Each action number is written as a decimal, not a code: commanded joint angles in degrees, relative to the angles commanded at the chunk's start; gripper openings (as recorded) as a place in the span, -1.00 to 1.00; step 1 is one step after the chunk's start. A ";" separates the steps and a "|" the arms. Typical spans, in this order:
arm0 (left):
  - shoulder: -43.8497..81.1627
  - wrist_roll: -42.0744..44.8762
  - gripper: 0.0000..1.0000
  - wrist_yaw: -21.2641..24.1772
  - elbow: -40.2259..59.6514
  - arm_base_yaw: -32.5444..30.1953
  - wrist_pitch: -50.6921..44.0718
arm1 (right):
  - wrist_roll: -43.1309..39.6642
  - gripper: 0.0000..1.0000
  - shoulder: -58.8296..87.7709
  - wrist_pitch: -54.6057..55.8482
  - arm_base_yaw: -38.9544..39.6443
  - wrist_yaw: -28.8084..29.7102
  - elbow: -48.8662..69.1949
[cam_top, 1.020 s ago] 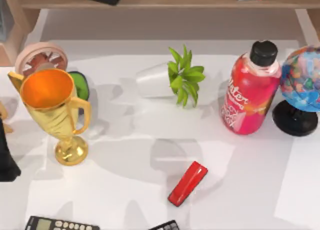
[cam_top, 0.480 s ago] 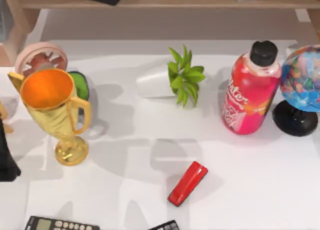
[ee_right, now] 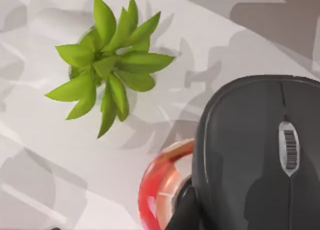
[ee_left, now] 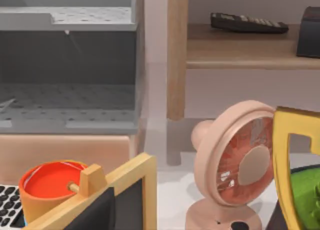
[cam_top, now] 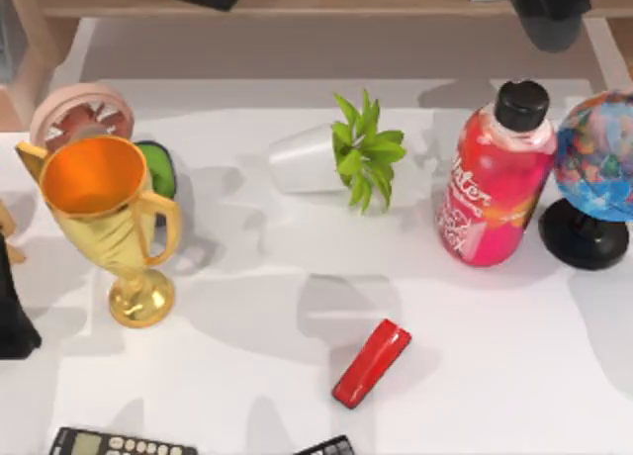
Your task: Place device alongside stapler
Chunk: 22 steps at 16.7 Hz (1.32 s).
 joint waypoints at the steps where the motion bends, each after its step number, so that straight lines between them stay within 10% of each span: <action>1: 0.00 0.00 1.00 0.00 0.00 0.00 0.00 | 2.83 -1.00 -1.39 1.40 2.94 0.04 -2.83; 13: 0.00 0.00 1.00 0.00 0.00 0.00 0.00 | 34.82 -1.00 -4.60 17.00 18.17 4.82 -40.67; 22: 0.00 0.00 1.00 0.00 0.00 0.00 0.00 | 42.24 -1.00 -3.08 20.33 17.44 7.18 -51.02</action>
